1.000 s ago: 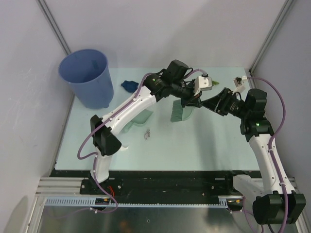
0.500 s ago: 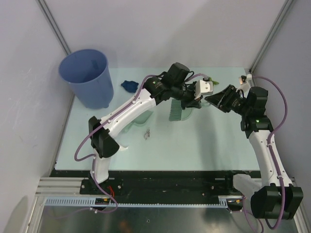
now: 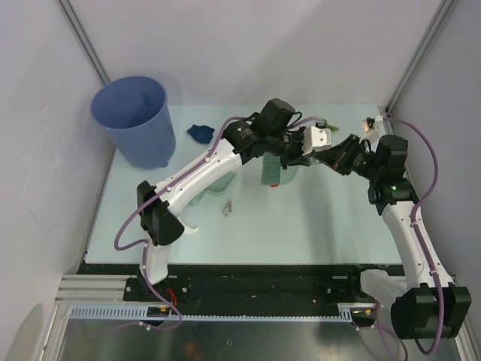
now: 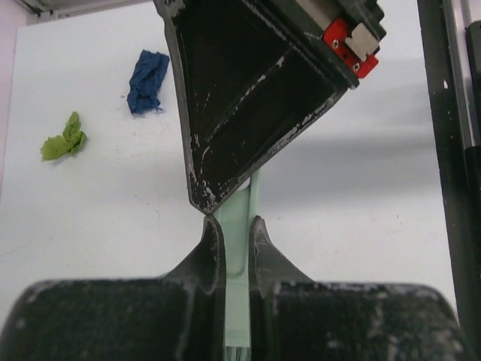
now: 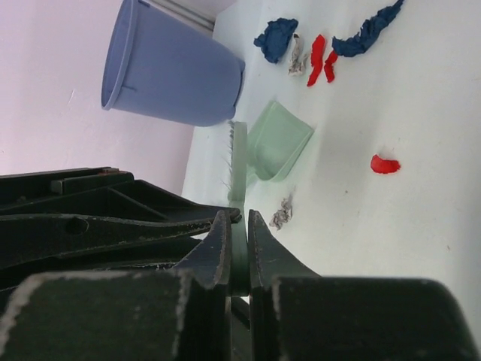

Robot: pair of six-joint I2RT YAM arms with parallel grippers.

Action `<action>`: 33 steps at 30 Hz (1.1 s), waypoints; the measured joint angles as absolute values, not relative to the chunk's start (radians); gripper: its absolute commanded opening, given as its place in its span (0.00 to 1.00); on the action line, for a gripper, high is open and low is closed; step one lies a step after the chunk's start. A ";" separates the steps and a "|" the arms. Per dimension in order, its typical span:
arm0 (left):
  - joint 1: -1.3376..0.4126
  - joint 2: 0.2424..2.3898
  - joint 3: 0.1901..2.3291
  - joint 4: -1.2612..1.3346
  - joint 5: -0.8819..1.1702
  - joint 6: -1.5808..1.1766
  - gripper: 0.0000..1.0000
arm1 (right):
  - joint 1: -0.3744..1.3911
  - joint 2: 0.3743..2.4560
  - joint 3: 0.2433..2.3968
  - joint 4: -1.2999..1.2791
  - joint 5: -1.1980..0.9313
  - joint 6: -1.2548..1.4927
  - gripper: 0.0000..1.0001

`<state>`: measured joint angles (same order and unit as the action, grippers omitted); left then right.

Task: Sweep away the paper scraps from the table

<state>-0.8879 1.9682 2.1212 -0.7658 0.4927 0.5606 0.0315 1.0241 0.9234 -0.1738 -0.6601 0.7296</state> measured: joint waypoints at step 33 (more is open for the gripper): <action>-0.321 1.283 1.076 -0.843 0.048 0.430 1.00 | 0.100 1.050 1.097 -0.512 -0.149 0.261 0.00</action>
